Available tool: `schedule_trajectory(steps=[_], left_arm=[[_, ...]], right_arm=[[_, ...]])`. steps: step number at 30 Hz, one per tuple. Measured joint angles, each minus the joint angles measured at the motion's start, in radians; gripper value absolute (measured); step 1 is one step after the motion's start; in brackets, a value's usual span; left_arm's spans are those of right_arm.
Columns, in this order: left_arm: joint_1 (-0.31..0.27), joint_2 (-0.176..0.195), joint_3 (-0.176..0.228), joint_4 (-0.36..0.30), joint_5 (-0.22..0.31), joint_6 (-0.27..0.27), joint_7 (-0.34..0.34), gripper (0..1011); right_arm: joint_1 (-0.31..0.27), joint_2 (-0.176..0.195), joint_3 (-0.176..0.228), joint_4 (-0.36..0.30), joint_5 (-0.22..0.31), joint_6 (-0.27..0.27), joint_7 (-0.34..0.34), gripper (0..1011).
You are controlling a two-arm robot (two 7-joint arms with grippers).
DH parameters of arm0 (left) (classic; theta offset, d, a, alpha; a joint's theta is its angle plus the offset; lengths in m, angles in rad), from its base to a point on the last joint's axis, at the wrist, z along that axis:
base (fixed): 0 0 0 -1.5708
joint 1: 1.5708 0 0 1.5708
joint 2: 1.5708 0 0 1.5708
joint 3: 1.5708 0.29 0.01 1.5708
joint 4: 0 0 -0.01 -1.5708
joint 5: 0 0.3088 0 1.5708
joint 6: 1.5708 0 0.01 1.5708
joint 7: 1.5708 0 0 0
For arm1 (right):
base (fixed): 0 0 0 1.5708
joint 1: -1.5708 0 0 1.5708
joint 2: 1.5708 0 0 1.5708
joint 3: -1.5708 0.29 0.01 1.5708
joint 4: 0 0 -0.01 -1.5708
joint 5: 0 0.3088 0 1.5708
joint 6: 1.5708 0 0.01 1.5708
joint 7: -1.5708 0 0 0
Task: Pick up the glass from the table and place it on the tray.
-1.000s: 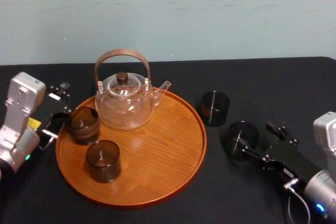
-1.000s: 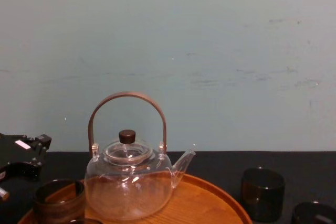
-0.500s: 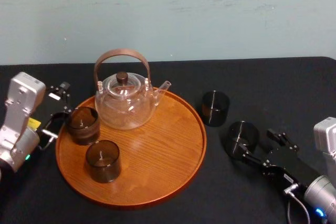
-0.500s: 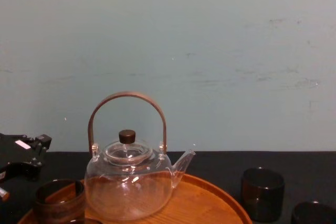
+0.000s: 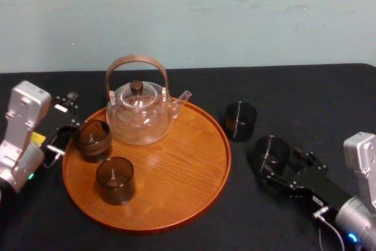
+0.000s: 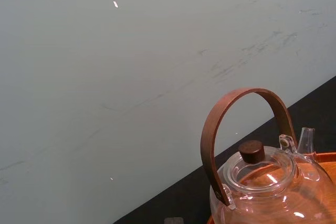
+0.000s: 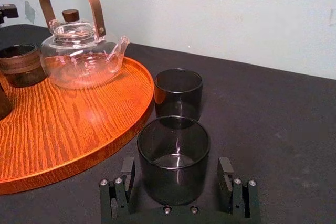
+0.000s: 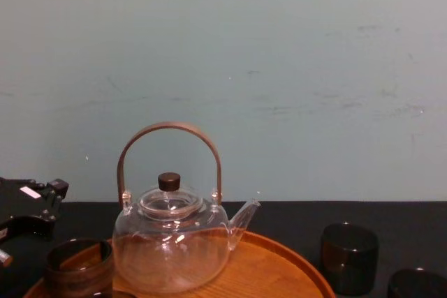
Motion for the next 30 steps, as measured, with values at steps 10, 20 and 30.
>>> schedule_trajectory(steps=[10, 20, 30], left_arm=[[0.000, 0.000, 0.000, 0.000, 0.000, 0.000, 0.000, 0], [0.000, 0.000, 0.000, 0.000, 0.000, 0.000, 0.000, 0], [0.000, 0.000, 0.000, 0.000, 0.000, 0.000, 0.000, 0]], right_arm=[[0.057, -0.028, -0.005, 0.050, -0.028, 0.024, 0.036, 1002], [0.117, -0.061, -0.011, 0.123, -0.049, 0.039, 0.078, 1002], [0.137, -0.076, -0.011, 0.150, -0.053, 0.044, 0.092, 1002]])
